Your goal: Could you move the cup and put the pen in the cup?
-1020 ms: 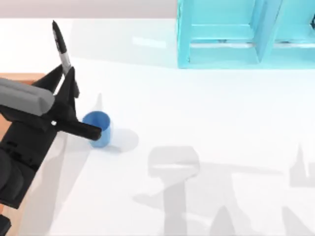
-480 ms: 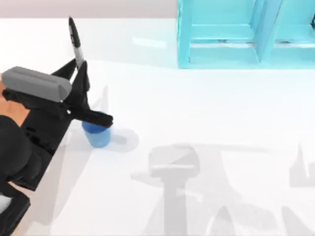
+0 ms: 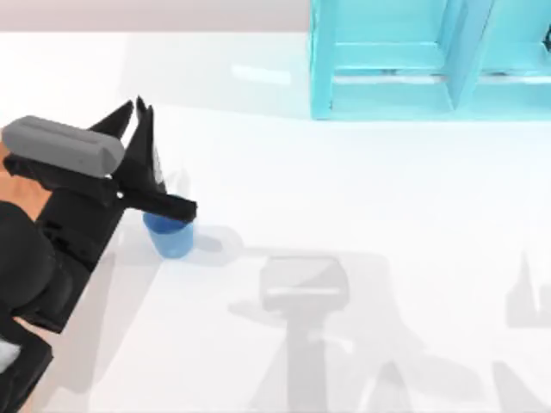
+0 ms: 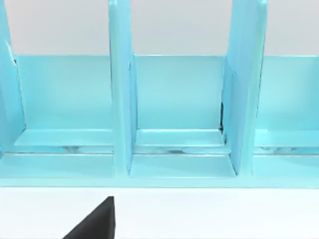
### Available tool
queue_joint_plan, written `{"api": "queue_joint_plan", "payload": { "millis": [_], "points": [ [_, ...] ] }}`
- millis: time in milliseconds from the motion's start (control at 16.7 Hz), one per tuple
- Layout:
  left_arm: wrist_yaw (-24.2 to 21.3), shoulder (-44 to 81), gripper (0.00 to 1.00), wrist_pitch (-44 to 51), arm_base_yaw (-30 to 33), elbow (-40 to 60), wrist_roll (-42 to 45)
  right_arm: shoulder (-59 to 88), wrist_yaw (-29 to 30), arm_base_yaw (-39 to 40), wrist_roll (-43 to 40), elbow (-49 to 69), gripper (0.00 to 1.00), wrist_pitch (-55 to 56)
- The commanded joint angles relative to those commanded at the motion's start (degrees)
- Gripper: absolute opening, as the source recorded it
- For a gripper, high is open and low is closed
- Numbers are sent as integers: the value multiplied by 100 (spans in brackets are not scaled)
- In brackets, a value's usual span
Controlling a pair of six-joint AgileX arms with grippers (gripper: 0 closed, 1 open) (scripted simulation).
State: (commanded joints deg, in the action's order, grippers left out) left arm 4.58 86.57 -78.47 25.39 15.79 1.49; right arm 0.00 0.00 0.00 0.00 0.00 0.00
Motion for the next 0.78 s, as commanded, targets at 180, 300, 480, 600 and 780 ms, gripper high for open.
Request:
{"api": "queue_joint_plan", "payload": {
  "millis": [180, 300, 480, 600, 780],
  "points": [
    [0, 0, 68, 0, 0, 0, 0, 0, 0, 0, 0, 0, 100, 0],
    [0, 0, 83, 0, 0, 0, 0, 0, 0, 0, 0, 0, 100, 0],
    [0, 0, 100, 0, 0, 0, 0, 0, 0, 0, 0, 0, 100, 0],
    [0, 0, 100, 0, 0, 0, 0, 0, 0, 0, 0, 0, 100, 0],
    [0, 0, 100, 0, 0, 0, 0, 0, 0, 0, 0, 0, 100, 0]
  ]
}}
